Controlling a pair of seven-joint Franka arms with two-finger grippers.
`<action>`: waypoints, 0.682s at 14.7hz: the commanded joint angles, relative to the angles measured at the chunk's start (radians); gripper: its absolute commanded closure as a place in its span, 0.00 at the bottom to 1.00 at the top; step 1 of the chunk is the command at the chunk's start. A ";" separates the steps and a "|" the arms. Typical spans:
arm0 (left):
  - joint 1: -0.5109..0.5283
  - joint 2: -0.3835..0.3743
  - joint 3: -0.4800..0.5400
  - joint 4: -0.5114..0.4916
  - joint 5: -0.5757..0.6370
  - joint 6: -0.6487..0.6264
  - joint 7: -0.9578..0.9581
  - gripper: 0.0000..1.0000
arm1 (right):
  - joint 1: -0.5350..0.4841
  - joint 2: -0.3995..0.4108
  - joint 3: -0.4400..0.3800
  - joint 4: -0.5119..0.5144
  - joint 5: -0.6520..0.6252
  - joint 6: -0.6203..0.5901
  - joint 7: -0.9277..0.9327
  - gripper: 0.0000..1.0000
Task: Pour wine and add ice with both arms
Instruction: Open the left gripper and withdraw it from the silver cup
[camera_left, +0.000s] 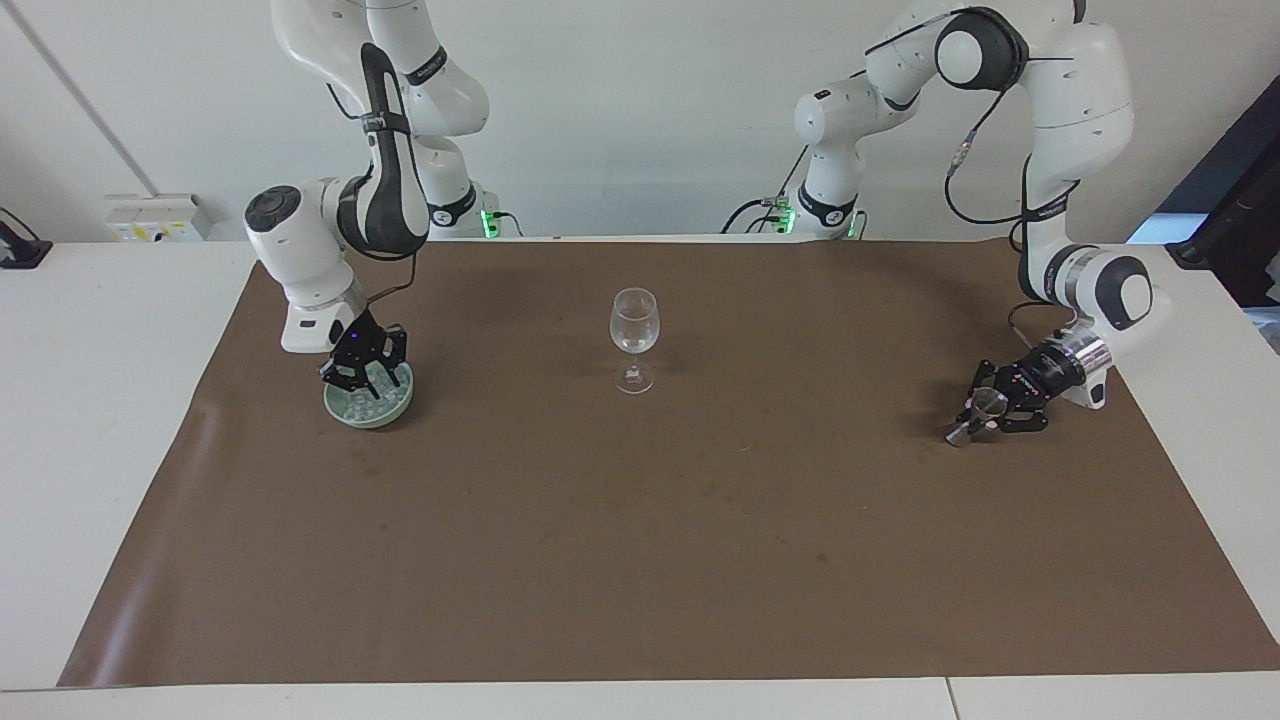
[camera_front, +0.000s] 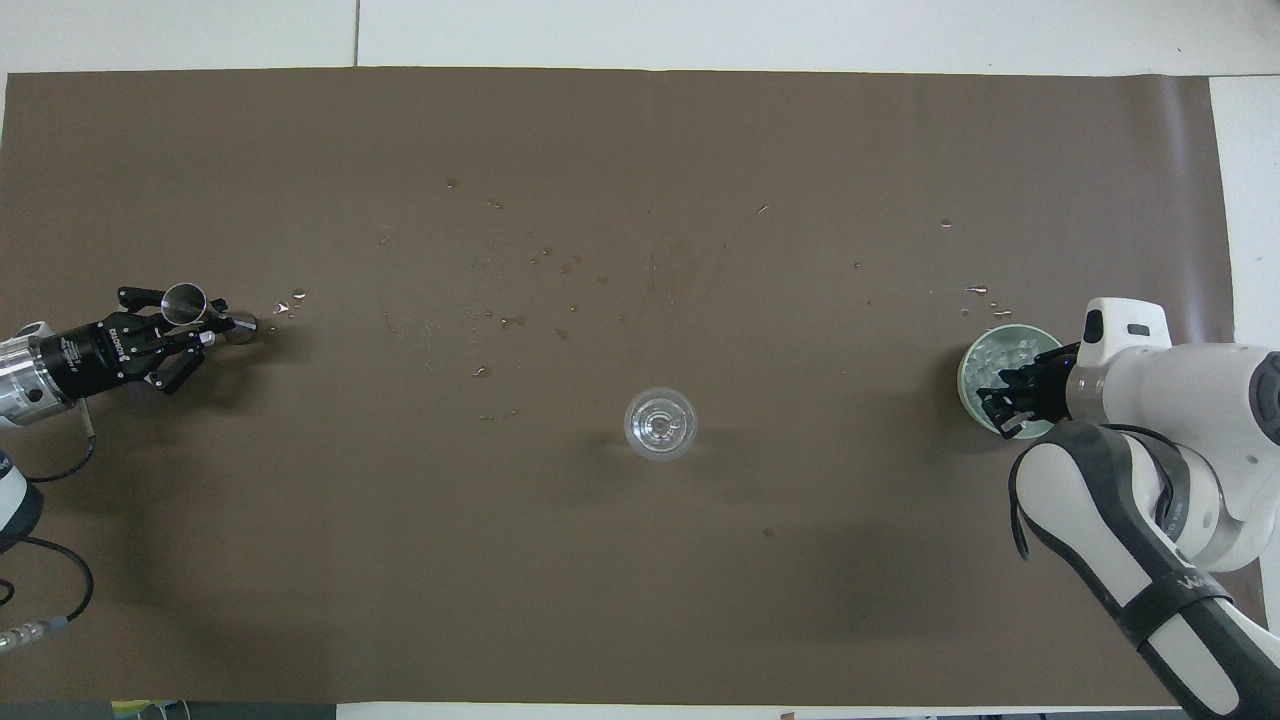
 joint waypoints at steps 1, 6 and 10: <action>0.010 0.000 -0.007 -0.005 -0.020 0.008 0.021 0.00 | -0.005 -0.007 0.006 -0.015 0.019 0.019 -0.015 0.67; 0.013 0.000 -0.004 0.051 0.088 -0.006 0.062 0.00 | -0.005 -0.009 0.006 -0.015 0.019 0.018 -0.015 0.73; 0.011 -0.001 -0.004 0.189 0.406 0.011 0.061 0.00 | -0.004 -0.009 0.006 -0.014 0.019 0.016 -0.015 0.85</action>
